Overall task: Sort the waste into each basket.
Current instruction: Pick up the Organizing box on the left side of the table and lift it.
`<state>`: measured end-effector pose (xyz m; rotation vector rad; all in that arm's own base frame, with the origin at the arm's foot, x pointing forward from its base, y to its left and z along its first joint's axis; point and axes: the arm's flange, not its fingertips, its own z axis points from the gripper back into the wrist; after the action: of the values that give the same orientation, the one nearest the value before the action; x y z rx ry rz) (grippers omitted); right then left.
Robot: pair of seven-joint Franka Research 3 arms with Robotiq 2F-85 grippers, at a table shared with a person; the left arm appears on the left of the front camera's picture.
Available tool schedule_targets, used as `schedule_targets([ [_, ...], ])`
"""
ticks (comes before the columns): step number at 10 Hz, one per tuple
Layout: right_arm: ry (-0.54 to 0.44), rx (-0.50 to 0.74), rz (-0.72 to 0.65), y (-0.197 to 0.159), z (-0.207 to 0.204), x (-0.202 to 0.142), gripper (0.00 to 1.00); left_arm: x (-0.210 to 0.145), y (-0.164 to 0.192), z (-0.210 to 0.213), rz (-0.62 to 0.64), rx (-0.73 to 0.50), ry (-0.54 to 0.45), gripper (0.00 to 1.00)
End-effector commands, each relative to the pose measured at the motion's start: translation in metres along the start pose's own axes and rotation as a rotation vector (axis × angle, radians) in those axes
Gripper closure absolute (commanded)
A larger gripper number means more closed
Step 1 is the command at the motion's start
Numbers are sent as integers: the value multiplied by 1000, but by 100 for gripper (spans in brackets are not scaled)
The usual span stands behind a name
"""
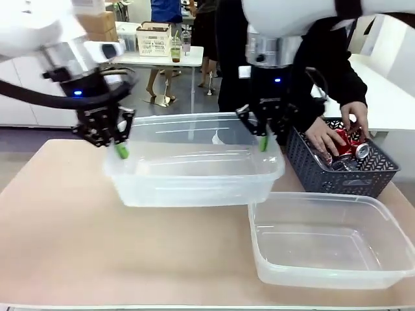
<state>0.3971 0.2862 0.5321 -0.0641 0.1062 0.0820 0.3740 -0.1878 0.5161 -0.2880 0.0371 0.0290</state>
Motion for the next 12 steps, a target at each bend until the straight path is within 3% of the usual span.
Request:
schedule_targets([
  [1, 38, 1, 43, -9, -16, -22, 96, 17, -45, -1, -15, 33, -30, 96],
  [4, 86, 78, 19, -34, -48, -22, 96, 15, -73, -14, -102, 59, -12, 96],
  [5, 92, 103, -5, -40, -54, -20, 96, 14, -73, -18, -91, 58, -27, 96],
  [6, 75, 115, -49, -37, -58, -15, 96, 11, -52, -27, -102, 102, 31, 96],
  [7, 65, 34, -47, -46, -38, -10, 96, 11, -52, -27, -102, 102, 31, 96],
  [12, 65, 34, -47, -46, -38, -10, 96, 11, -52, -27, -102, 102, 31, 96],
])
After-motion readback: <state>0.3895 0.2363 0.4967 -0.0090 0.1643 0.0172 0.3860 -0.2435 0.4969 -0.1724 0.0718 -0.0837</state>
